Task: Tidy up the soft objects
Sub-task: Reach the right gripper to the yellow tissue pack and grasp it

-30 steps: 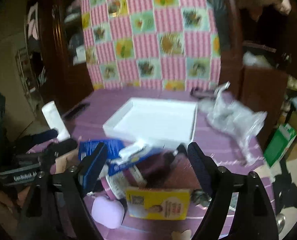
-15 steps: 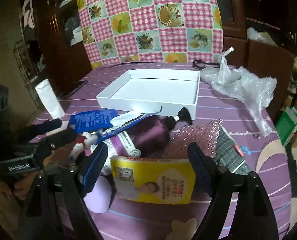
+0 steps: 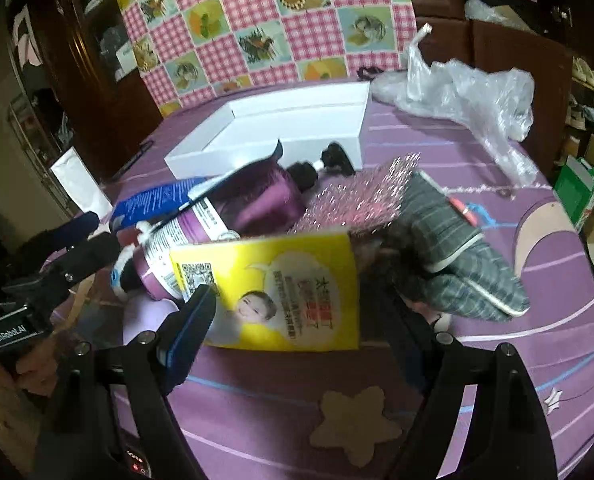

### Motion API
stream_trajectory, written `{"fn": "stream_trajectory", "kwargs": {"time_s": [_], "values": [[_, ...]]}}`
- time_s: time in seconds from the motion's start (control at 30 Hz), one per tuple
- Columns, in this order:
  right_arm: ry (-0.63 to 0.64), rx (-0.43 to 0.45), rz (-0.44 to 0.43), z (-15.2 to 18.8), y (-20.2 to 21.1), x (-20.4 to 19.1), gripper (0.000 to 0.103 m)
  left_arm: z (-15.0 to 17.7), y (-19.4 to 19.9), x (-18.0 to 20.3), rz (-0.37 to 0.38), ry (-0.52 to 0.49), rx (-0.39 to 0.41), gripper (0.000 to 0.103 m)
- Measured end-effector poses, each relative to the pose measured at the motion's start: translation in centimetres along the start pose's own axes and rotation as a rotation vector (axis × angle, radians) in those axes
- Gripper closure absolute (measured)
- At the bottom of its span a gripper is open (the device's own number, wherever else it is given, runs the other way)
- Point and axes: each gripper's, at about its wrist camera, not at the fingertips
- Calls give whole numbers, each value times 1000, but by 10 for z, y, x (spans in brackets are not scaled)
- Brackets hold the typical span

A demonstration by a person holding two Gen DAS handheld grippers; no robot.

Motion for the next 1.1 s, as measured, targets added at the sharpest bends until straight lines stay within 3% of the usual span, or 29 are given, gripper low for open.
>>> {"fn": "stream_trajectory", "kwargs": {"time_s": [0.07,0.23,0.3,0.43,0.67,0.77,0.93,1.1], "values": [[-7,0,-9,1,-2,-1,21,0,-2,-2,5,12,-6,18],[-59,96,23,3,9,1,21,2,-2,-9,13,48,-5,18],[-75,80,12,1,7,4,21,2,-2,-11,10,59,-5,18],[-132,30,-67,-1,3,12,31,3,-5,-15,26,86,-20,18],[-163,-28,-94,1,-8,14,33,4,-8,-20,39,118,-33,18],[-149,-36,-97,2,-10,12,43,5,-9,-20,38,118,-38,18],[-155,-74,-150,4,-12,13,72,5,-11,-19,43,117,-44,18],[-135,-15,-204,4,4,9,81,5,-9,-20,37,118,-32,18]]}}
Point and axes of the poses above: each gripper's, at about its wrist camera, not at the fingertips, and y roughly against the way its jaws point, x to its right, z to its underside, and after that the axes turned 13 degrees about -y, right-handed
